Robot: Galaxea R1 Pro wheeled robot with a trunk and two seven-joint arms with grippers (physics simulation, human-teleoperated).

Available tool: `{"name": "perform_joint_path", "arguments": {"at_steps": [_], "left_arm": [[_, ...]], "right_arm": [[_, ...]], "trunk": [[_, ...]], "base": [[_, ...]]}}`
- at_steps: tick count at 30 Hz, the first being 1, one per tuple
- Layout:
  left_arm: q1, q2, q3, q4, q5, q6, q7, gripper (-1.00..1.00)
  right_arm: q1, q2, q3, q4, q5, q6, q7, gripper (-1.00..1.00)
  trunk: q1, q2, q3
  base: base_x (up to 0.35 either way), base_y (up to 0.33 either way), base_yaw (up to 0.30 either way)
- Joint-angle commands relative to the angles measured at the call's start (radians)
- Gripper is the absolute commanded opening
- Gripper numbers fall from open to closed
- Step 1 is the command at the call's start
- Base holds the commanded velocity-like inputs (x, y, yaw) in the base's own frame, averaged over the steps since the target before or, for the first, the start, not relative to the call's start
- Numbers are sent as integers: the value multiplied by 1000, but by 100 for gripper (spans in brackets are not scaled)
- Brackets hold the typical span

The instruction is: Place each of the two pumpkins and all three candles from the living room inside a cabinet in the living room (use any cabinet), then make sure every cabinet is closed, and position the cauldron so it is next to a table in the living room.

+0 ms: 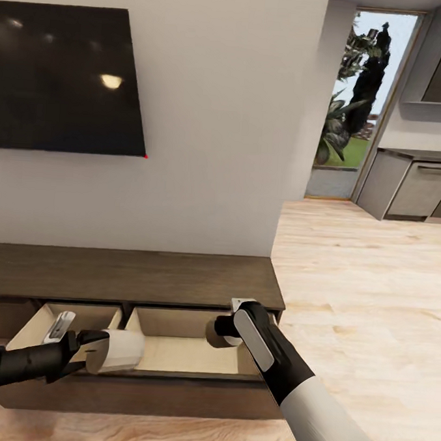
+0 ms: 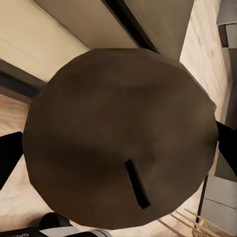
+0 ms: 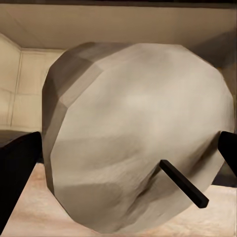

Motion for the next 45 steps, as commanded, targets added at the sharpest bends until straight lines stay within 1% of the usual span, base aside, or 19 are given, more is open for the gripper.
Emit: {"name": "perform_joint_path", "arguments": {"at_steps": [1, 6, 8, 9, 11, 13, 16, 19, 20, 23, 24, 26, 27, 30, 33, 36, 38, 42, 45], "left_arm": [[-1, 0, 1, -1, 18, 0, 10, -100], [-1, 0, 0, -2, 17, -1, 11, -100], [-1, 0, -4, -3, 7, -1, 13, -100], [-1, -1, -7, -3, -12, -1, 17, -100], [-2, -5, -13, -16, -71, -2, 36, -100], [-5, -20, -16, -34, -122, -3, 52, -100], [-11, -41, -22, -45, -169, -4, 69, -100], [-19, -56, -29, -59, -235, -7, 135, -100], [-20, -67, -30, -64, -252, -9, 167, -100], [-27, -129, -32, -67, -286, -13, 292, -100], [-32, -141, -32, -67, -293, -14, 317, -100], [-71, -192, -35, -68, -319, -13, 408, -100], [-82, -205, -35, -68, -325, -12, 427, -100], [-126, -271, -47, -67, -367, -12, 514, -100], [-146, -313, -80, -66, -440, -13, 543, -100], [-158, -347, -108, -65, -496, -15, 547, -100], [-169, -384, -123, -65, -551, -15, 547, -100], [-176, -426, -133, -65, -615, -15, 545, -100], [-177, -435, -135, -66, -632, -15, 544, -100]], "right_arm": [[-1, 0, 2, -1, -9, 0, -11, -100], [-1, 0, 2, 1, -9, 0, -11, -100], [-1, 0, 2, 2, -10, 0, -11, -100], [-1, 0, 2, 3, -10, -1, -11, -100], [-1, 0, 3, 6, -10, -2, -11, -100], [-1, 0, 4, 8, -10, -4, -13, -100], [-1, 0, 6, 9, -9, -6, -17, -100], [-1, 1, 8, 10, -8, -9, -20, -100], [-1, 2, 9, 10, -8, -9, -21, -100], [-1, 3, 12, 10, -3, -9, -26, -100], [-1, 3, 12, 10, -3, -10, -27, -100], [-1, 1, 13, 20, -4, -11, -31, -100], [-1, 2, 13, 27, -5, -11, -32, -100], [0, 7, 19, 82, -5, -15, -32, -100], [0, 10, 62, 103, -4, -35, -33, -100], [-1, 10, 98, 110, -5, -44, -33, -100], [-1, 10, 117, 111, -6, -49, -33, -100], [-1, 10, 127, 107, -6, -51, -31, -100], [-1, 10, 128, 106, -7, -52, -30, -100]], "trunk": [[0, 0, -1], [0, 0, -1], [0, 0, -1], [0, 0, -1], [0, 0, -1], [0, 0, -1], [0, 0, -1], [0, 0, -1], [0, 0, -1], [0, 0, -1], [0, 0, -1], [0, 0, -1], [0, 0, -1], [0, 0, -1], [0, 0, -1], [0, 0, -1], [0, 0, -1], [0, 0, -1], [0, 0, -1]], "base": [[179, -283, 0], [207, -270, 0], [230, -253, 0], [219, -231, 0], [125, -132, 0], [51, -54, 0], [20, -21, 0], [6, -6, 0], [2, -2, 0], [0, 0, 0], [0, 0, 0], [0, 0, 0], [0, 0, 0], [0, 0, 0], [0, 0, 0], [0, 0, 0], [0, 0, 0], [0, 0, 0], [0, 3, 0]]}}
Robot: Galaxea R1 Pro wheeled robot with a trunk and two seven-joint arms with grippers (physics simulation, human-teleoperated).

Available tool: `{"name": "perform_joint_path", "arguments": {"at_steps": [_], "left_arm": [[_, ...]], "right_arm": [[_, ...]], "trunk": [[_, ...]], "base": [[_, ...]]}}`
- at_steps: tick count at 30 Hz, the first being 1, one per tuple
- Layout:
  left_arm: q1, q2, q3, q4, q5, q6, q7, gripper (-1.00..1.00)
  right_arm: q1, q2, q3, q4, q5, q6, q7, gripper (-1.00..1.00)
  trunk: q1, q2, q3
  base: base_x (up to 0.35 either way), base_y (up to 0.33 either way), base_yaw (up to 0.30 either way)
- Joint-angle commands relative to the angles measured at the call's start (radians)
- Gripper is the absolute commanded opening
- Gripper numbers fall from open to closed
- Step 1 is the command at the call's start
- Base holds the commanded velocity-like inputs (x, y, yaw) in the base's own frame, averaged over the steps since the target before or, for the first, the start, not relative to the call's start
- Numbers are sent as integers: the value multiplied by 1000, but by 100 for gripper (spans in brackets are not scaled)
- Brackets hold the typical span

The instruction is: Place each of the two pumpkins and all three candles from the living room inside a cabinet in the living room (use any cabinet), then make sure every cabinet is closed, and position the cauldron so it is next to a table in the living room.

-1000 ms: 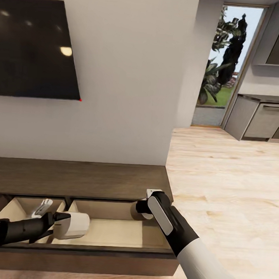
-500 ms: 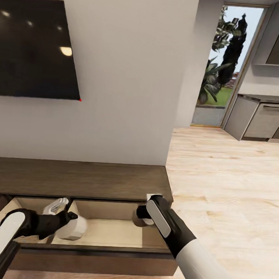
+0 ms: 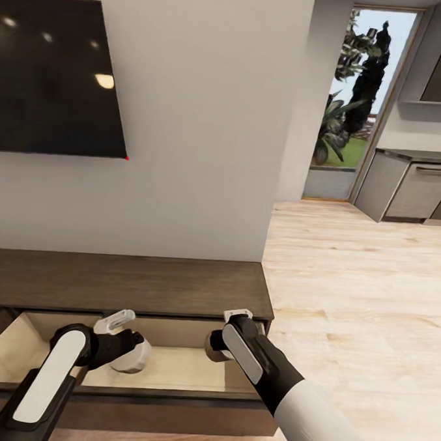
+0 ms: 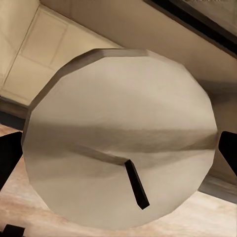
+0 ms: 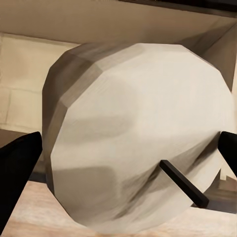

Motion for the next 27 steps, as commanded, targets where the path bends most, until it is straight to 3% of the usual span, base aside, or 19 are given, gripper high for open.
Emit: {"name": "perform_joint_path", "arguments": {"at_steps": [1, 13, 27], "left_arm": [[-1, 0, -2, -1, 6, 2, 10, -100], [-1, -2, -1, 3, 0, 3, 10, -100], [-1, -2, -1, 5, 0, 3, 7, -100]], "right_arm": [[-1, 0, 3, -1, -10, 1, -11, -100], [-1, -1, -1, 0, -12, -5, -5, -100], [-1, 0, -2, 0, -13, -5, -5, -100]], "trunk": [[0, 0, -1], [0, 0, 4], [0, 0, 4]], "base": [[5, 25, 0], [96, 212, -114], [37, 137, -8]]}}
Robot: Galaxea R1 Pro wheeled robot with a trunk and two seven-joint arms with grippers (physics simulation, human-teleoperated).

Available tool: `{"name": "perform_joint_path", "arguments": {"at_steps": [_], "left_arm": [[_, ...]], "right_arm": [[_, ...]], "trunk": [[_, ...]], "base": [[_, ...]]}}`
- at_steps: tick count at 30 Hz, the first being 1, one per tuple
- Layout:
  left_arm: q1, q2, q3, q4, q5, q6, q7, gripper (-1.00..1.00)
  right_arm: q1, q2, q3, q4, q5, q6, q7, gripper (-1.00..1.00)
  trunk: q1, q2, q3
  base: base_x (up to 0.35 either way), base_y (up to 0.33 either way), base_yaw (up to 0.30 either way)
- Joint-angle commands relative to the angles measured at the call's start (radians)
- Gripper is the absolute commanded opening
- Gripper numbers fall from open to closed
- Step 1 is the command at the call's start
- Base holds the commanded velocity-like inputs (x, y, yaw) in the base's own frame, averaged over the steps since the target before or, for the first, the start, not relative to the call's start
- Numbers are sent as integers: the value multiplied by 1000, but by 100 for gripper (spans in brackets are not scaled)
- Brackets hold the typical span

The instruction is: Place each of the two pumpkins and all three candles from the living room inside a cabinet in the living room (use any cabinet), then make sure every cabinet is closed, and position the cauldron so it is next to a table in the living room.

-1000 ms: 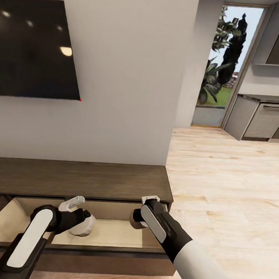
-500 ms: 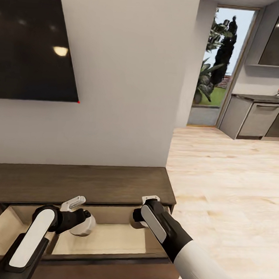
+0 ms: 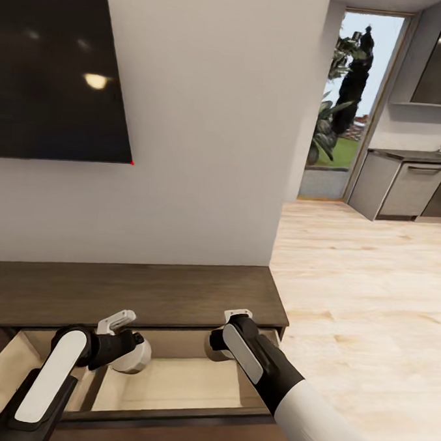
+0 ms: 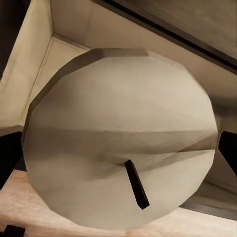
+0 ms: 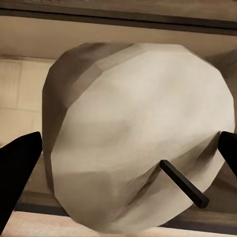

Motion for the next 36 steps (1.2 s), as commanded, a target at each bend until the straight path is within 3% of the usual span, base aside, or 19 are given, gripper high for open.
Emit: {"name": "perform_joint_path", "arguments": {"at_steps": [1, 10, 13, 15, 17, 22, 28, 36], "left_arm": [[-1, 0, -1, -1, 10, 0, 10, -100], [-1, -1, -1, 5, 11, 0, 12, -100], [-1, -3, -3, 10, 12, -1, 12, -100], [-1, -4, -4, 13, 14, -1, 12, -100], [-2, -14, -16, 17, 15, -2, 11, -100], [-2, -41, -26, 24, 12, -2, 12, -100], [-2, -46, -28, 25, 10, -3, 12, -100], [-2, -46, -29, 25, 9, -4, 12, -100]], "right_arm": [[-1, 0, 2, 0, -9, 1, -11, -100], [0, 2, 6, 1, -10, -3, -10, -100], [0, 4, 10, 14, -35, -62, -8, -100], [0, 6, 26, 32, -53, -93, -8, -100], [0, 12, 67, 68, -62, -112, -8, -100], [0, 12, 98, 85, -85, -120, -8, -100], [0, 12, 104, 81, -141, -120, -9, -100], [0, 12, 105, 78, -147, -120, 0, -100]], "trunk": [[0, -1, -1], [0, -1, -1], [0, -1, -1], [0, -1, -1], [0, -1, -1], [0, -1, -1], [0, -1, -1], [0, -1, -1]], "base": [[1, 120, 123], [0, 25, 97], [0, 1, 6], [0, 0, 2], [0, 0, 0], [0, 0, 0], [0, 4, 0], [1, 131, 0]]}}
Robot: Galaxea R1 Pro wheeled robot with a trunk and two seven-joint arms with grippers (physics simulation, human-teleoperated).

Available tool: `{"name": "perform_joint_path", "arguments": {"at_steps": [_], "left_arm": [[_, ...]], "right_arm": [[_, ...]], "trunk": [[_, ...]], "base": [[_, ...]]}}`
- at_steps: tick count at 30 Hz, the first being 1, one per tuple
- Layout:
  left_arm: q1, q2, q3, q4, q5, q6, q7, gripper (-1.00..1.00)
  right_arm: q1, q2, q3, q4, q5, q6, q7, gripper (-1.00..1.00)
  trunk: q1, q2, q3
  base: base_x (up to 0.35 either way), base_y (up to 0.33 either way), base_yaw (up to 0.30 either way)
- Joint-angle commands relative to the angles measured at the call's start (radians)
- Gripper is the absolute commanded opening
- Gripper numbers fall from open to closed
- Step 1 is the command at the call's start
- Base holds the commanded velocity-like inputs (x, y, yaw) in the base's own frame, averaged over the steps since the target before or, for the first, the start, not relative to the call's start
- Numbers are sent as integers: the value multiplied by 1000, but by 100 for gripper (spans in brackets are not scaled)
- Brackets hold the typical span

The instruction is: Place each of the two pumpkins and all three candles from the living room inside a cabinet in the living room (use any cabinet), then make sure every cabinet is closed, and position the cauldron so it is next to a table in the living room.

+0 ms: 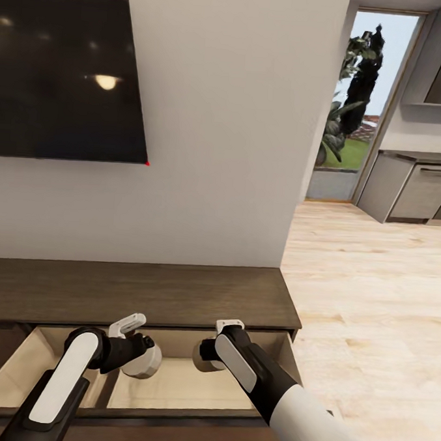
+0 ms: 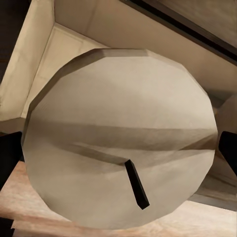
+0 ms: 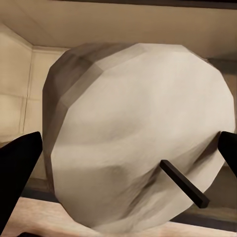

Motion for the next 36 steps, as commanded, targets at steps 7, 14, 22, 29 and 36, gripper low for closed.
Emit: {"name": "perform_joint_path", "arguments": {"at_steps": [7, 14, 22, 29, 36], "left_arm": [[-1, 2, -2, -1, 9, 1, 10, -100], [-1, 2, -2, -1, 7, 1, 10, -100], [-1, 2, -2, -1, 8, 1, 10, -100], [-1, 1, -1, -1, 9, 1, 12, -100], [-1, 1, -1, -1, 8, 1, 12, -100]], "right_arm": [[-1, 0, 2, -1, -10, 1, -9, -100], [-1, 0, 2, -1, -10, 1, -9, -100], [-1, 0, 3, -2, -10, 1, -9, -100], [-1, 0, 2, -5, -10, 2, -5, -100], [-1, 0, 3, -9, -10, 5, 0, -100]], "trunk": [[0, 0, -1], [0, 0, -1], [0, 0, -1], [0, 0, -1], [0, 0, -1]], "base": [[102, 34, 0], [32, -28, 0], [65, -9, 0], [15, 0, 0], [0, 0, 0]]}}
